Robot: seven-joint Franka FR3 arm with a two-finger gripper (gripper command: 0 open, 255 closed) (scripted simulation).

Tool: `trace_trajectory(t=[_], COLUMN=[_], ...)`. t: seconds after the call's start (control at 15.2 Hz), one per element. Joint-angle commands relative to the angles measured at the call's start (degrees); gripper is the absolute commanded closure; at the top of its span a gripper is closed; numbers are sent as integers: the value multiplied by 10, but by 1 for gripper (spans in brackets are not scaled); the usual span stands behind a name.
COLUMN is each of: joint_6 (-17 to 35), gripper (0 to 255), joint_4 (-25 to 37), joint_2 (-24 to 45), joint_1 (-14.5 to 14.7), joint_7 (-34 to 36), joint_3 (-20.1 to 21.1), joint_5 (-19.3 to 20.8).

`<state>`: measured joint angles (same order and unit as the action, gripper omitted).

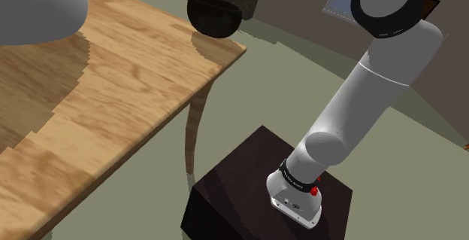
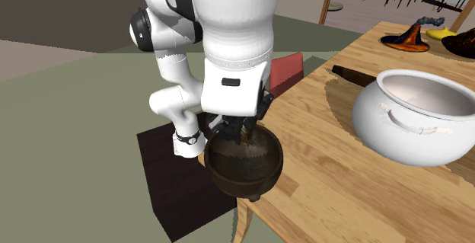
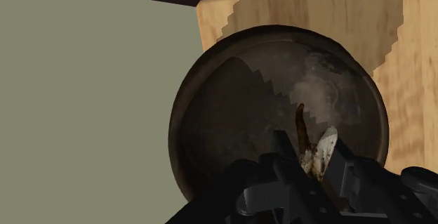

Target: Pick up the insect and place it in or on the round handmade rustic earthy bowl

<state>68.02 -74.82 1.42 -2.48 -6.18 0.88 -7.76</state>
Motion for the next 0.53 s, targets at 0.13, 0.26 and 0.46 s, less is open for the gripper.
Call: trace_trajectory(t=[0.13,0.26,0.46], joint_6=[10,10,10], gripper=[255,255,0], joint_4=[-13,-13,-13], joint_2=[-4,-4,-4], joint_1=[1,1,1], joint_7=[0,0,0], joint_3=[1,1,1], joint_5=[0,0,0])
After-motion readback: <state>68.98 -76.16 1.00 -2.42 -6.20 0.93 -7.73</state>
